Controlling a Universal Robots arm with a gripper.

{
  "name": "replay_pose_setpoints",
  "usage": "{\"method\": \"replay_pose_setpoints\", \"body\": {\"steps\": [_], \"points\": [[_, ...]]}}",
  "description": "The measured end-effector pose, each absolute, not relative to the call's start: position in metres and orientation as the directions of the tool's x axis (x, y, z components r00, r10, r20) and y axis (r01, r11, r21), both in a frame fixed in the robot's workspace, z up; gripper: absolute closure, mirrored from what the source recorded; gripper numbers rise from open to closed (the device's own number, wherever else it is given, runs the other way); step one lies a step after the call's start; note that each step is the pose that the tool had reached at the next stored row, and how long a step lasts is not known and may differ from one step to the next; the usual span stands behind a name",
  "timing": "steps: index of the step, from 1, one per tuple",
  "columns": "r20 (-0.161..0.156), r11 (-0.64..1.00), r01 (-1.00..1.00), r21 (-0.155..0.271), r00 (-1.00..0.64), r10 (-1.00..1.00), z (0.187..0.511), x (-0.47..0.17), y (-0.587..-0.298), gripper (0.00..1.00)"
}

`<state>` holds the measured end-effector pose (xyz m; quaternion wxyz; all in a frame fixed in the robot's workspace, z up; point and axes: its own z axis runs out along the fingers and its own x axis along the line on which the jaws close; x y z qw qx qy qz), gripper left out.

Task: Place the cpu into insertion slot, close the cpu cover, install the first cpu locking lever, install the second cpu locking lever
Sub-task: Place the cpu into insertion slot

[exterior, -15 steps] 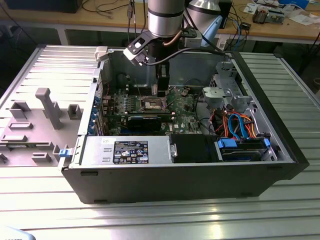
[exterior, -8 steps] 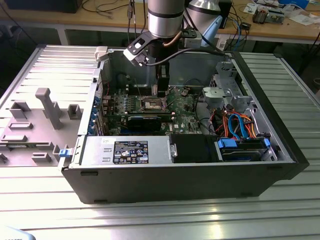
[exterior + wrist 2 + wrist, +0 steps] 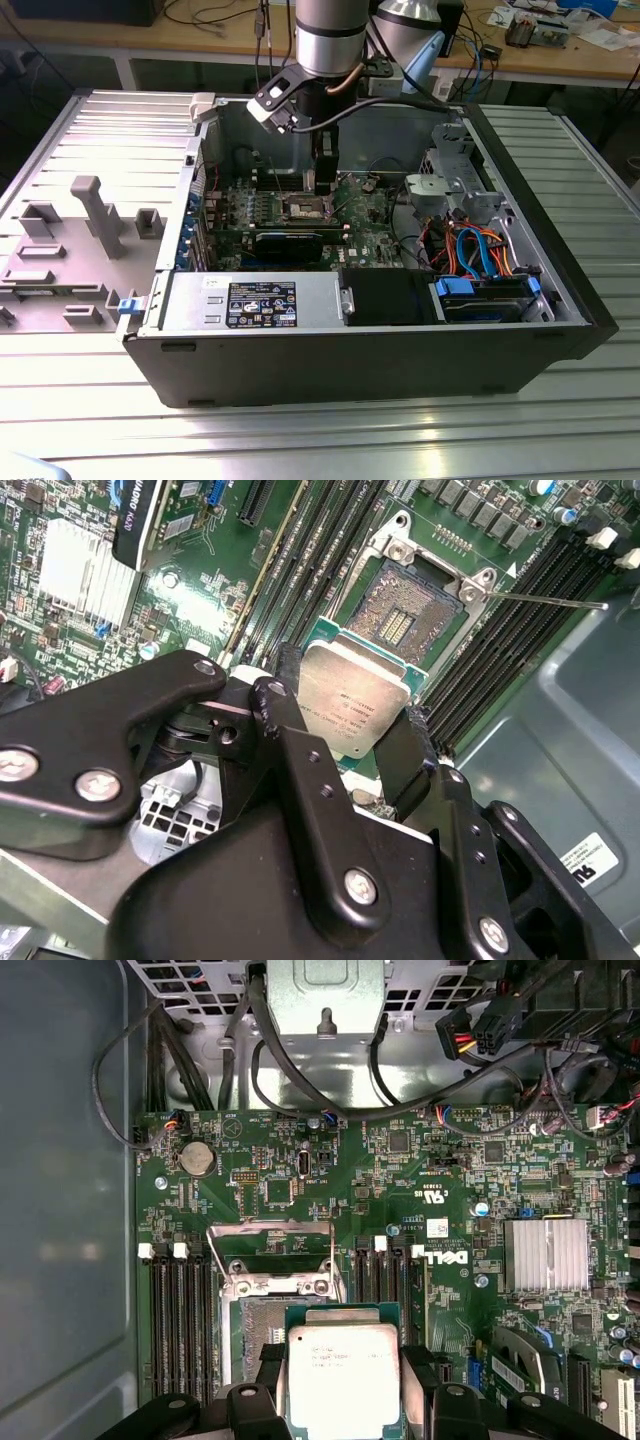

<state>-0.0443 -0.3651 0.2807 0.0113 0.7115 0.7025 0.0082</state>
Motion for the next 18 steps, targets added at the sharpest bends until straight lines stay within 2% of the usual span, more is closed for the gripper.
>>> {"method": "replay_pose_setpoints", "body": {"steps": [18], "points": [[-0.004,-0.013,1.0,0.028,0.013,1.0,0.2768,-0.0443,-0.3651,0.45]]}}
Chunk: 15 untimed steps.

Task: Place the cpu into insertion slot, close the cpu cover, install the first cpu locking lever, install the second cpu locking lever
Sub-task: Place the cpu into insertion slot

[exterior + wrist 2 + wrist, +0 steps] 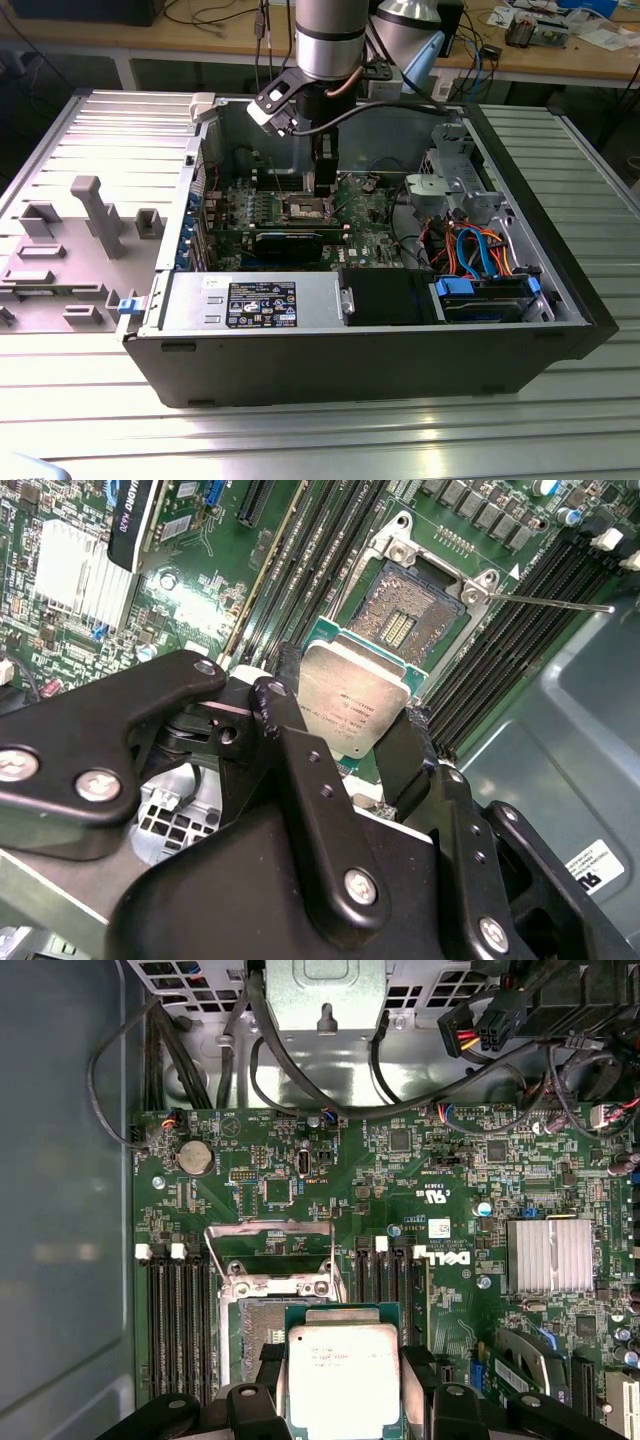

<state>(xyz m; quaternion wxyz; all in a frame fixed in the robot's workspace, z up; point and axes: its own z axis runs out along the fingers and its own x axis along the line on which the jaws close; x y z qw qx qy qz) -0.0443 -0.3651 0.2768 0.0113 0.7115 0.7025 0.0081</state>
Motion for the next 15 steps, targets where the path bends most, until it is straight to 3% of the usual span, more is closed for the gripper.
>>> {"method": "replay_pose_setpoints", "body": {"steps": [15], "points": [[-0.004,-0.013,1.0,0.027,0.013,1.0,0.271,-0.0444,-0.3651,0.45]]}}
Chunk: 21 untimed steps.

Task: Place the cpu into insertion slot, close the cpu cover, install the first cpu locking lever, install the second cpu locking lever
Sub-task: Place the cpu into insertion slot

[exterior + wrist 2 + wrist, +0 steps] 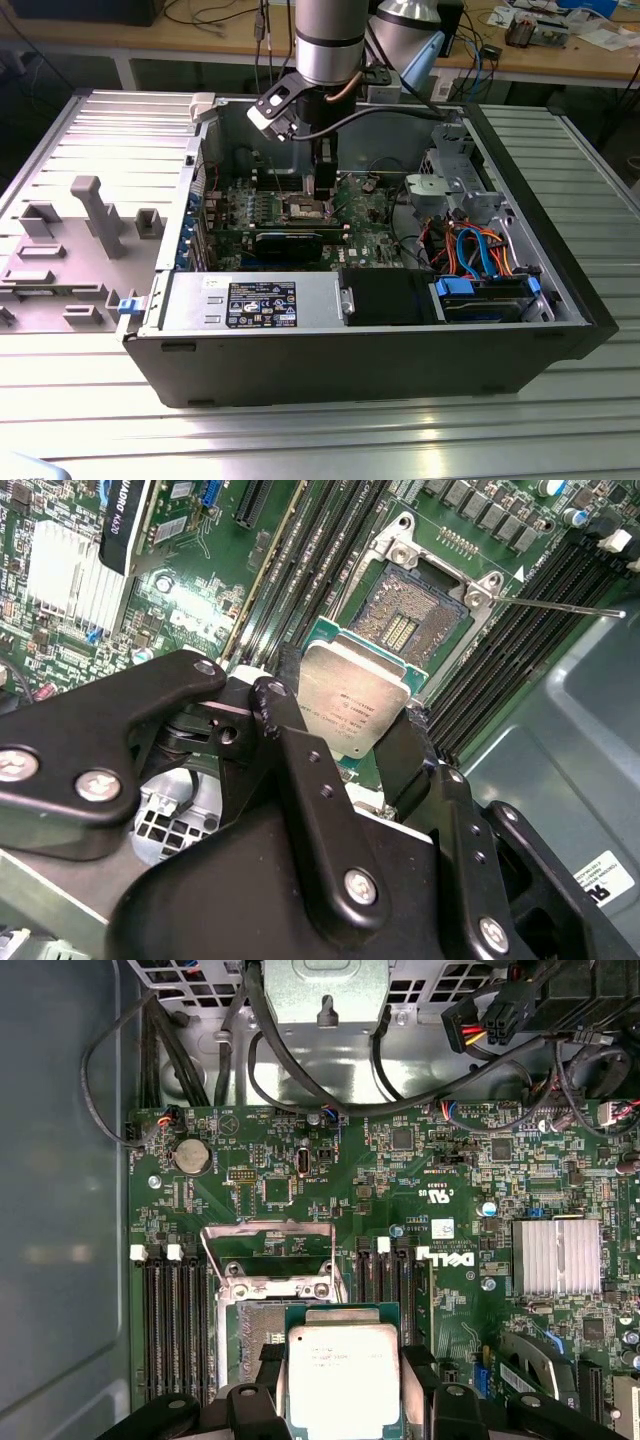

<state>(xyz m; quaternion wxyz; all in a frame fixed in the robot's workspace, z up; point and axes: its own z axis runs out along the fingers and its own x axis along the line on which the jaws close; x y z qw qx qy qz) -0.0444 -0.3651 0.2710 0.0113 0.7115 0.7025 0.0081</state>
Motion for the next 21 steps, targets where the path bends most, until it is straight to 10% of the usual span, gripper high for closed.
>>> {"method": "replay_pose_setpoints", "body": {"steps": [21], "points": [[-0.001,-0.012,1.0,0.028,0.012,1.0,0.268,-0.0447,-0.3669,0.45]]}}
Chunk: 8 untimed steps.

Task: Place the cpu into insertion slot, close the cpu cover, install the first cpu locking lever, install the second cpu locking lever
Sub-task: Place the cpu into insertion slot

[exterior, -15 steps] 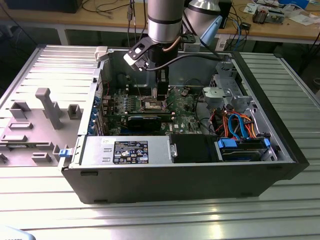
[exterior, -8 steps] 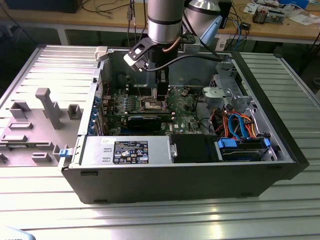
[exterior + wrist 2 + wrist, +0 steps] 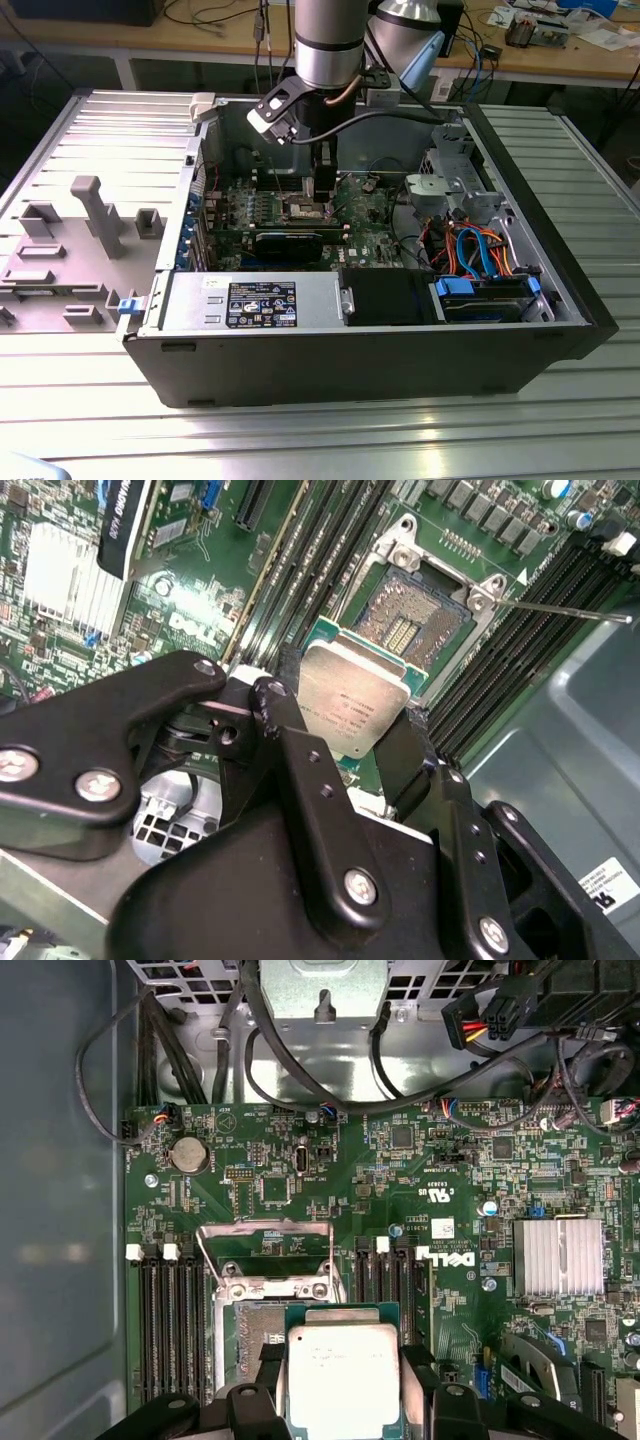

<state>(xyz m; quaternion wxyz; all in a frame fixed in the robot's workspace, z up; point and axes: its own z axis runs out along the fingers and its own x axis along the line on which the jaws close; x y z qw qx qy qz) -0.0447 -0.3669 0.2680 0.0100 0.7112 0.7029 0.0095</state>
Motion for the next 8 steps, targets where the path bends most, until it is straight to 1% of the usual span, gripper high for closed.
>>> {"method": "replay_pose_setpoints", "body": {"steps": [8], "points": [[-0.001,-0.012,1.0,0.027,0.012,1.0,0.268,-0.0447,-0.367,0.45]]}}
